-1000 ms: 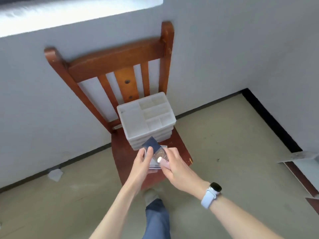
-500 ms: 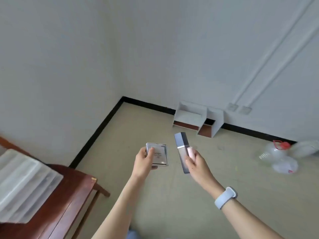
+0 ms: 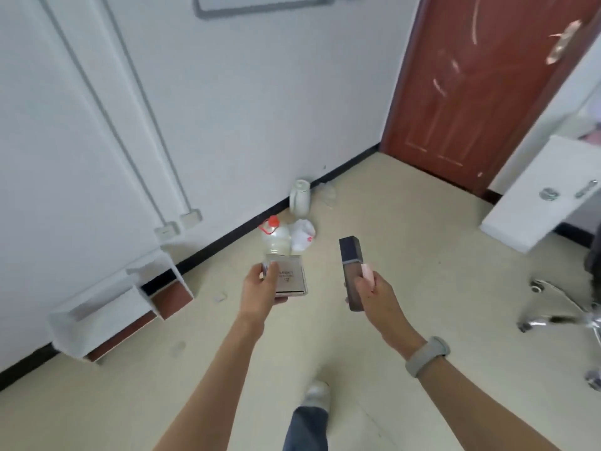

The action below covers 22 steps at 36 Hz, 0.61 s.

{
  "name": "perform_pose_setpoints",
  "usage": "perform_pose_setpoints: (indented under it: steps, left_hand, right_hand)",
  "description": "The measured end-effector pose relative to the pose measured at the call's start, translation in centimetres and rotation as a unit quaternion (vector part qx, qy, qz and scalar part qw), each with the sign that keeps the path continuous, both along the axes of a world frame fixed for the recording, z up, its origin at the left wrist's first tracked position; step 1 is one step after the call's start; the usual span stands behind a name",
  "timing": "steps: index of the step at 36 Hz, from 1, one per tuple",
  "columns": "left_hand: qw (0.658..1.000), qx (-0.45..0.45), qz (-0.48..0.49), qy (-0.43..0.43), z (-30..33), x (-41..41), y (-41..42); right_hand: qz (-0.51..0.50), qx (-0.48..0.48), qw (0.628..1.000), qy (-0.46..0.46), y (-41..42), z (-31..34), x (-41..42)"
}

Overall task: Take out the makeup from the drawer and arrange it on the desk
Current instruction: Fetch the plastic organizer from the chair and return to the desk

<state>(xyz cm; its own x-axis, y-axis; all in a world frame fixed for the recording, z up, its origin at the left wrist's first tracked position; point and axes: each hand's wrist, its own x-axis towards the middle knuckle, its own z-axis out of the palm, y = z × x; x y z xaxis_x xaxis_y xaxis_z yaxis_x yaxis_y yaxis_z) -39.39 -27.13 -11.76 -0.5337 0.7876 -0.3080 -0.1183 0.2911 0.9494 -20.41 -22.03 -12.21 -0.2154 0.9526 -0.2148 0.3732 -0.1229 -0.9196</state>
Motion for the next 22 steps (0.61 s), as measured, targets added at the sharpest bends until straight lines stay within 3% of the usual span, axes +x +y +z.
perform_pose_setpoints:
  steps: [10, 22]
  left_hand:
    - [0.983, 0.019, -0.182, -0.013, 1.8, 10.9, 27.0]
    - [0.914, 0.017, -0.406, -0.009, 1.5, 34.4, 48.8]
  right_hand:
    - [-0.159, -0.002, 0.986, -0.045, 18.7, 3.3, 12.1]
    - [-0.373, -0.021, 0.927, -0.030, 31.7, 2.5, 32.8]
